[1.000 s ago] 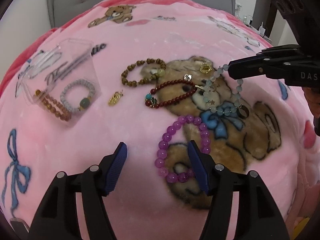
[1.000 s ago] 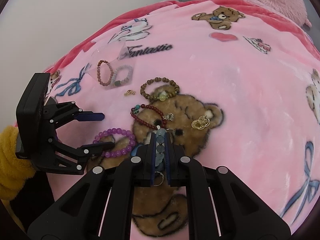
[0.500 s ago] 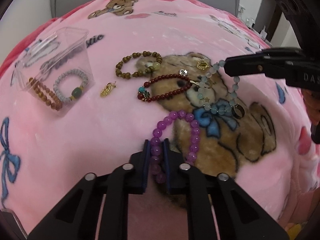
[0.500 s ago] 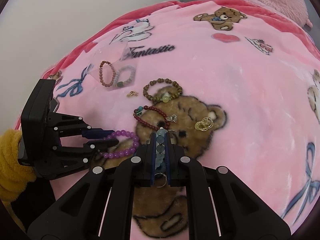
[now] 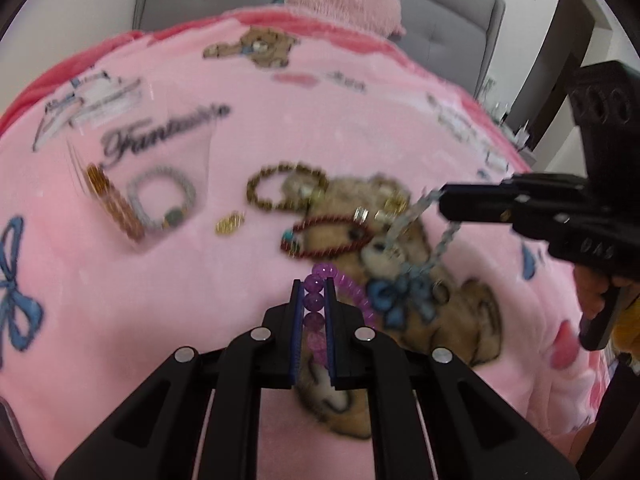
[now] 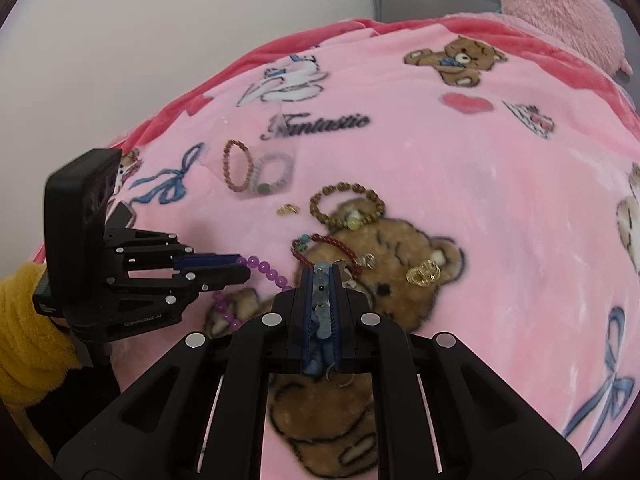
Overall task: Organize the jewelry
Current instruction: 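Lift both bracelets, carry them over the clear box and open both tools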
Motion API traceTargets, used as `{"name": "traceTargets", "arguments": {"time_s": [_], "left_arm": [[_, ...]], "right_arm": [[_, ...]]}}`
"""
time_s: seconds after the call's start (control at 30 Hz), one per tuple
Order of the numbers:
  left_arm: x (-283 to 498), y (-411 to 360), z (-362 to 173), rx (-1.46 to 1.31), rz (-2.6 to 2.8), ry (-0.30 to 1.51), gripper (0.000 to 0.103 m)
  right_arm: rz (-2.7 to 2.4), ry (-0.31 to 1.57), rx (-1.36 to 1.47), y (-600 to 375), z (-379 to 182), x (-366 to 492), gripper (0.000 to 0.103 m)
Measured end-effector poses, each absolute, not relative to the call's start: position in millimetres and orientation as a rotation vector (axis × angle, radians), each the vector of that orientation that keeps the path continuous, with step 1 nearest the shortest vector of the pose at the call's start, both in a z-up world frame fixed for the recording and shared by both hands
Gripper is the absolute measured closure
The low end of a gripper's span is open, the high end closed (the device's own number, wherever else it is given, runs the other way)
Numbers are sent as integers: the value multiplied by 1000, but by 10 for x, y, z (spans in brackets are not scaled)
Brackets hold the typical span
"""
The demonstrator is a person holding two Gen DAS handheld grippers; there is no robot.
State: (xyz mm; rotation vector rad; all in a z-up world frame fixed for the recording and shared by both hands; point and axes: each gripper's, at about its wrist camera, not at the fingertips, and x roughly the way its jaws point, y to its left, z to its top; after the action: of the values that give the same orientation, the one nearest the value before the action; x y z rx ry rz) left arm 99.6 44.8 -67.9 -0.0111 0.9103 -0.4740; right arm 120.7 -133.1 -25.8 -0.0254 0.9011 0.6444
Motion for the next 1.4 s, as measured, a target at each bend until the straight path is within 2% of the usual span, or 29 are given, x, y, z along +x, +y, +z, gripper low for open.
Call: {"name": "traceTargets", "arguments": {"time_s": [0.63, 1.03, 1.4], "left_arm": [[1227, 821, 208, -87, -390, 643, 94], [1487, 1304, 149, -173, -245, 568, 94], [1641, 1444, -192, -212, -258, 636, 94]], "right_arm": [[724, 719, 20, -947, 398, 1475, 95], [790, 627, 1, -408, 597, 1904, 95], [820, 721, -119, -8, 203, 1995, 95]]}}
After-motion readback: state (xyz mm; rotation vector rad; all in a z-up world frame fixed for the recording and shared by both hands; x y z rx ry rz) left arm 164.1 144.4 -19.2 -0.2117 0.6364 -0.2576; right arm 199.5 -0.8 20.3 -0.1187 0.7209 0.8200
